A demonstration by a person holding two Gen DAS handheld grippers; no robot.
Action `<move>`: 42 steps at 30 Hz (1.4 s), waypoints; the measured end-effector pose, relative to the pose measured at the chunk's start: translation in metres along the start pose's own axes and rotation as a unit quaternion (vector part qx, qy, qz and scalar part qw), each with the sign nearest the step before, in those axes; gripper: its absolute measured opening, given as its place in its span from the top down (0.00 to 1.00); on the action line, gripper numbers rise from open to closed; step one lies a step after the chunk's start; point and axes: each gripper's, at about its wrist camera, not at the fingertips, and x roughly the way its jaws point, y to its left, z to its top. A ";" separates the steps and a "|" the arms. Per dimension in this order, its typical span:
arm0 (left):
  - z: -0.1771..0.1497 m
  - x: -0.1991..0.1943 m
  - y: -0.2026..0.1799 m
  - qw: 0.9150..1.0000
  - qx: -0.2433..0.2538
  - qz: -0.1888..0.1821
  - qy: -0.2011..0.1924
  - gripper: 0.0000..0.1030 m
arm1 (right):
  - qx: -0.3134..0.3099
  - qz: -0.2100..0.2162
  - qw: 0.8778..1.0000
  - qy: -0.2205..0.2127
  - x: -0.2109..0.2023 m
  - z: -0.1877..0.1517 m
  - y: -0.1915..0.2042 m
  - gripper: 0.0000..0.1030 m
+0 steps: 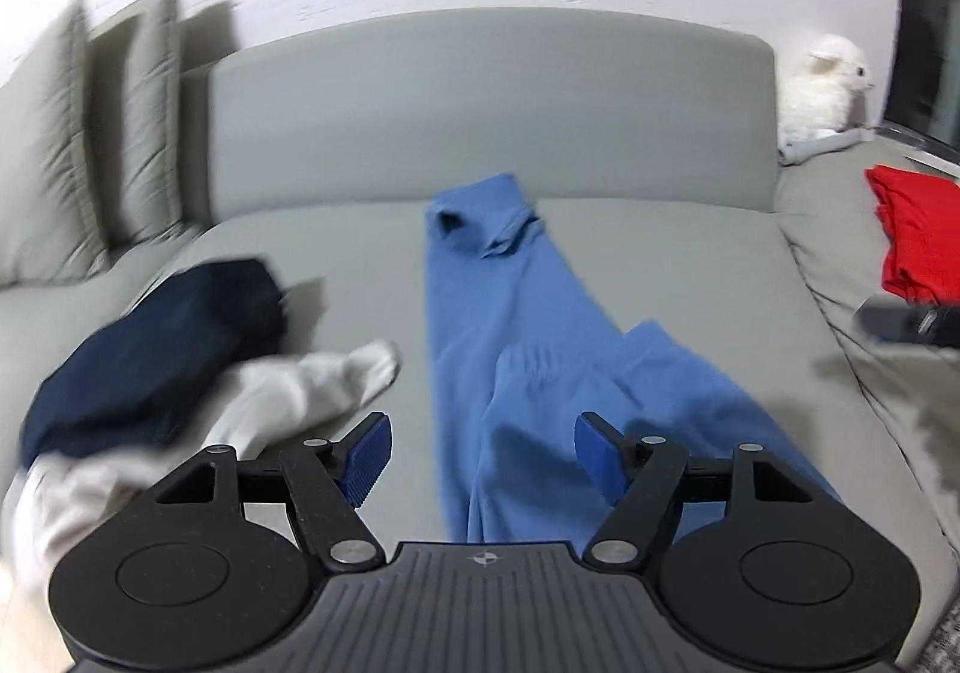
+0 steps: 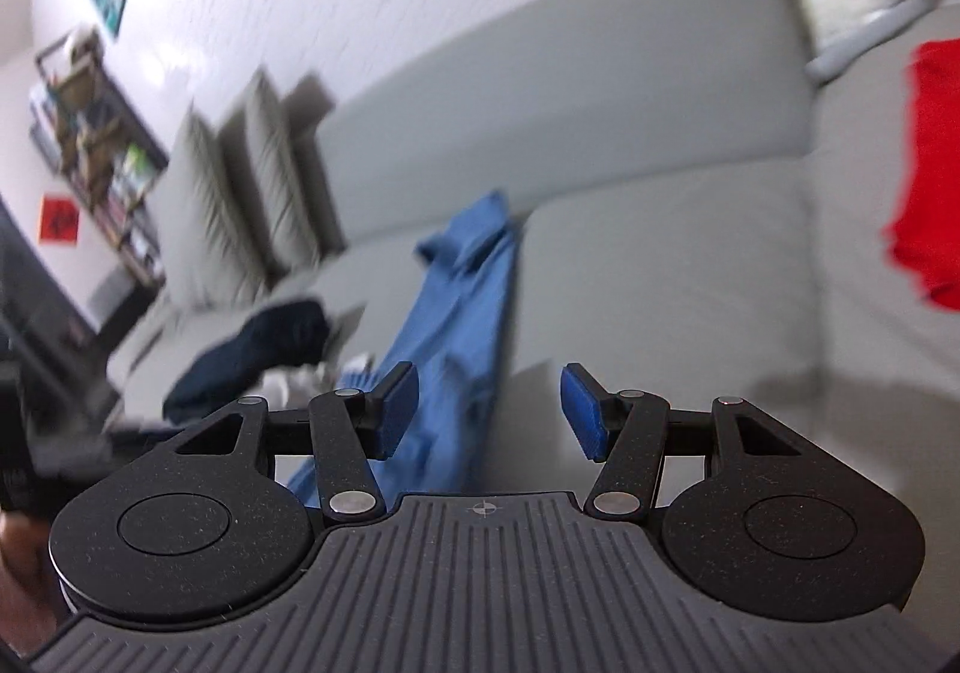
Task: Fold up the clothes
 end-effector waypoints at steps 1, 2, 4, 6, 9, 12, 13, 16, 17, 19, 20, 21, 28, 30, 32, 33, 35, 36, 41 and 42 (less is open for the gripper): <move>0.003 0.011 0.002 1.000 0.002 -0.008 -0.001 0.36 | -0.012 -0.007 1.000 0.011 0.010 -0.001 0.008 0.43; 0.004 0.017 0.003 1.000 0.003 -0.013 0.000 0.38 | -0.023 -0.013 0.999 0.019 0.018 -0.002 0.015 0.43; 0.005 0.041 0.006 0.999 0.005 -0.033 0.011 0.39 | -0.035 -0.019 0.999 0.026 0.033 -0.002 0.025 0.43; 0.004 0.050 0.007 0.999 0.006 -0.042 0.019 0.40 | -0.034 -0.023 0.999 0.030 0.041 -0.002 0.029 0.43; -0.001 0.069 0.013 0.997 -0.002 -0.062 0.042 0.46 | -0.031 -0.040 0.998 0.047 0.061 -0.004 0.033 0.47; -0.005 0.080 0.018 0.995 -0.018 -0.076 0.055 0.48 | -0.049 -0.082 0.993 0.074 0.080 -0.007 0.036 0.54; -0.006 0.079 0.017 0.995 -0.015 -0.080 0.052 0.49 | -0.063 -0.108 0.988 0.086 0.087 -0.009 0.037 0.58; -0.006 0.077 0.010 0.995 0.000 -0.090 0.044 0.54 | -0.070 -0.130 0.983 0.109 0.097 -0.015 0.035 0.59; -0.006 0.077 0.009 0.995 0.005 -0.092 0.044 0.54 | -0.066 -0.132 0.983 0.111 0.097 -0.016 0.034 0.59; -0.007 0.083 0.005 0.994 0.014 -0.094 0.054 0.54 | -0.059 -0.132 0.983 0.111 0.096 -0.017 0.031 0.59; -0.007 0.090 0.008 0.993 -0.005 -0.100 0.070 0.54 | -0.058 -0.133 0.983 0.111 0.095 -0.016 0.030 0.58; -0.007 0.096 0.011 0.990 -0.025 -0.106 0.085 0.54 | -0.056 -0.134 0.983 0.111 0.094 -0.016 0.029 0.58; -0.008 0.087 0.003 0.993 0.006 -0.101 0.065 0.81 | -0.041 -0.142 0.983 0.109 0.101 -0.017 0.024 0.49; -0.009 0.077 -0.009 0.995 0.050 -0.078 0.045 0.81 | -0.047 -0.149 0.981 0.113 0.104 -0.016 0.028 0.48; -0.012 0.062 -0.026 0.993 0.109 -0.045 0.012 0.80 | -0.050 -0.156 0.980 0.115 0.104 -0.014 0.031 0.47; -0.014 0.055 -0.035 0.990 0.138 -0.029 -0.004 0.79 | -0.051 -0.159 0.979 0.115 0.104 -0.013 0.032 0.46; -0.025 0.051 -0.058 0.975 0.220 0.024 -0.018 0.71 | -0.059 -0.167 0.977 0.115 0.103 -0.013 0.035 0.43; -0.026 0.051 -0.059 0.974 0.226 0.028 -0.017 0.70 | -0.063 -0.170 0.977 0.115 0.102 -0.013 0.037 0.43; -0.030 0.071 -0.048 0.982 0.185 0.001 0.036 0.70 | -0.067 -0.175 0.975 0.119 0.102 -0.012 0.038 0.43; -0.028 0.074 -0.042 0.986 0.163 -0.010 0.044 0.71 | -0.067 -0.176 0.975 0.120 0.103 -0.012 0.039 0.43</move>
